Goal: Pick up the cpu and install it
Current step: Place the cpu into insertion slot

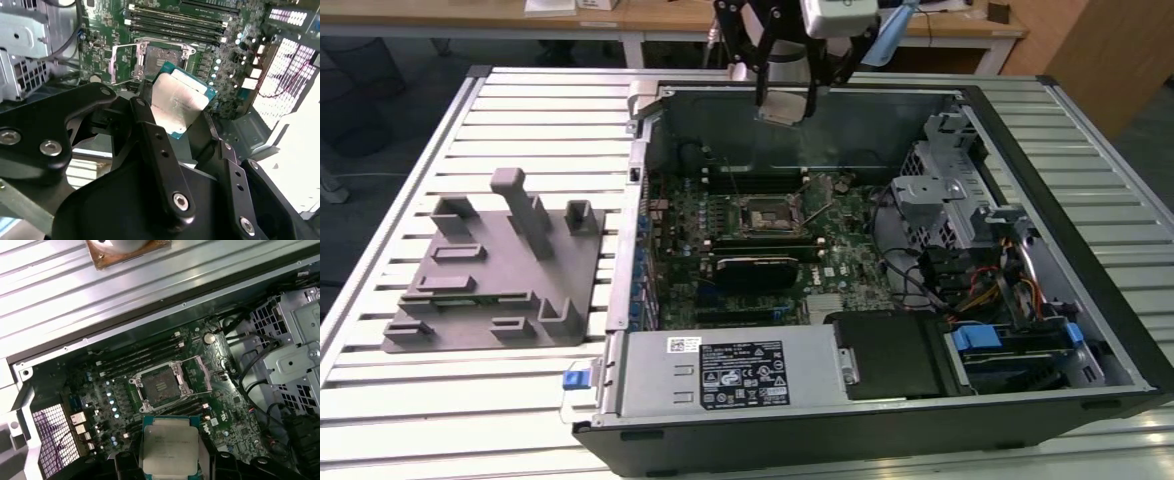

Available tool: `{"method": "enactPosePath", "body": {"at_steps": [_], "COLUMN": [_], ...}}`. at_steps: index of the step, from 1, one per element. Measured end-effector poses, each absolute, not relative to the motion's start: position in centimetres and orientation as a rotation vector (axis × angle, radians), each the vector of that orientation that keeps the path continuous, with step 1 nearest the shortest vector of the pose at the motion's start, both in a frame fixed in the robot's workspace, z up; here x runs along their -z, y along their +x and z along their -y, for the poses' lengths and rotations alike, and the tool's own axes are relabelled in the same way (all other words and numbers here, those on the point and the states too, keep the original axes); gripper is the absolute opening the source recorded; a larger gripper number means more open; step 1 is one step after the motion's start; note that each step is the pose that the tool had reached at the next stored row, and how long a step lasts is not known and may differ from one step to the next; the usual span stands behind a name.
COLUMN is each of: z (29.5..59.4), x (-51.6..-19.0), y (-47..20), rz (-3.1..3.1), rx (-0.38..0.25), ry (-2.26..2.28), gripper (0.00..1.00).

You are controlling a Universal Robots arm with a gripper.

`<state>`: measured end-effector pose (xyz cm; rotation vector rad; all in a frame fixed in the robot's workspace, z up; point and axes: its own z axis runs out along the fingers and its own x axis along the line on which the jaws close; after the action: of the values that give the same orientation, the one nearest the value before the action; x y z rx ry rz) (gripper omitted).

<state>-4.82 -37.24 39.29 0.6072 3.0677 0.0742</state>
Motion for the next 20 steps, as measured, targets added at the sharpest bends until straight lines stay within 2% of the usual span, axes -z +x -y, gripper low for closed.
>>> {"method": "enactPosePath", "body": {"at_steps": [20], "z": [37.17], "x": [-39.10], "y": [-4.82], "rz": [-2.963], "rx": [-0.071], "ry": [0.983], "gripper": [0.53]}}
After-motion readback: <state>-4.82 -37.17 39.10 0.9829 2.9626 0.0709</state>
